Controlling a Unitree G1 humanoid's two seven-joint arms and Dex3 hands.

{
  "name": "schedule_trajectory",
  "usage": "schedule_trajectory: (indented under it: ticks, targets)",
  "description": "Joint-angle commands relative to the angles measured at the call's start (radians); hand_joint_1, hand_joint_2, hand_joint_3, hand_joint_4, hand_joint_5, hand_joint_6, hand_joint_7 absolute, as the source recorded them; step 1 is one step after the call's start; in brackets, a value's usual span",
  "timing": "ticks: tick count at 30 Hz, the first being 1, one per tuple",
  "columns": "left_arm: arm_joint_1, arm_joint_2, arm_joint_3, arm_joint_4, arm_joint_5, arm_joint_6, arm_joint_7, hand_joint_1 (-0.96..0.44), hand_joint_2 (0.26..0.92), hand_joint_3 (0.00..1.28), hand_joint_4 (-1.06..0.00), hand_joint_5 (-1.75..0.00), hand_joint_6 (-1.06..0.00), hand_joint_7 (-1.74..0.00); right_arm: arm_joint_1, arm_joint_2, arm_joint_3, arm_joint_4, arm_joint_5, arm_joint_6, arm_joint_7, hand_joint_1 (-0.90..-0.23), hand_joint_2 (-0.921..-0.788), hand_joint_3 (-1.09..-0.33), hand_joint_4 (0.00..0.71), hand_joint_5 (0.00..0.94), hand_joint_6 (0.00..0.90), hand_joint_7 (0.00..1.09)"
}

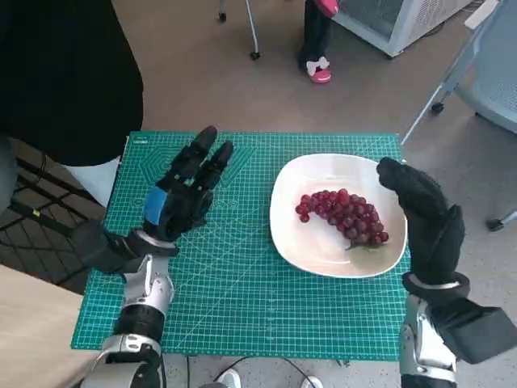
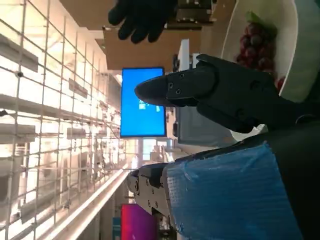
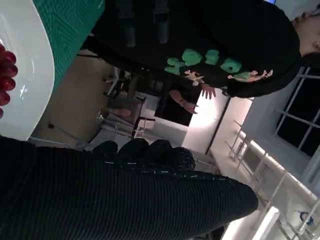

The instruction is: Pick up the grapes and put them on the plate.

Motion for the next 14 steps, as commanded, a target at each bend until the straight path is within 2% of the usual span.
schedule_trajectory:
  ticks: [1, 14]
  targets:
    - [0.032, -0.01, 0.007, -0.046, -0.019, 0.018, 0.006, -0.65, 0.921, 0.48, -0.23, -0.02, -0.27, -0.02, 0.003, -0.003, 0.004, 0.014, 0.01, 0.019, 0.016, -0.615, -0.921, -0.836, 0.42, 0.0, 0.149, 0.21]
    - [0.064, -0.019, 0.005, -0.107, -0.034, 0.06, 0.02, -0.64, 0.921, 0.47, -0.24, -0.01, -0.27, -0.01, 0.0, 0.0, 0.006, 0.003, 0.021, 0.032, 0.029, -0.615, -0.921, -0.839, 0.417, 0.0, 0.146, 0.22]
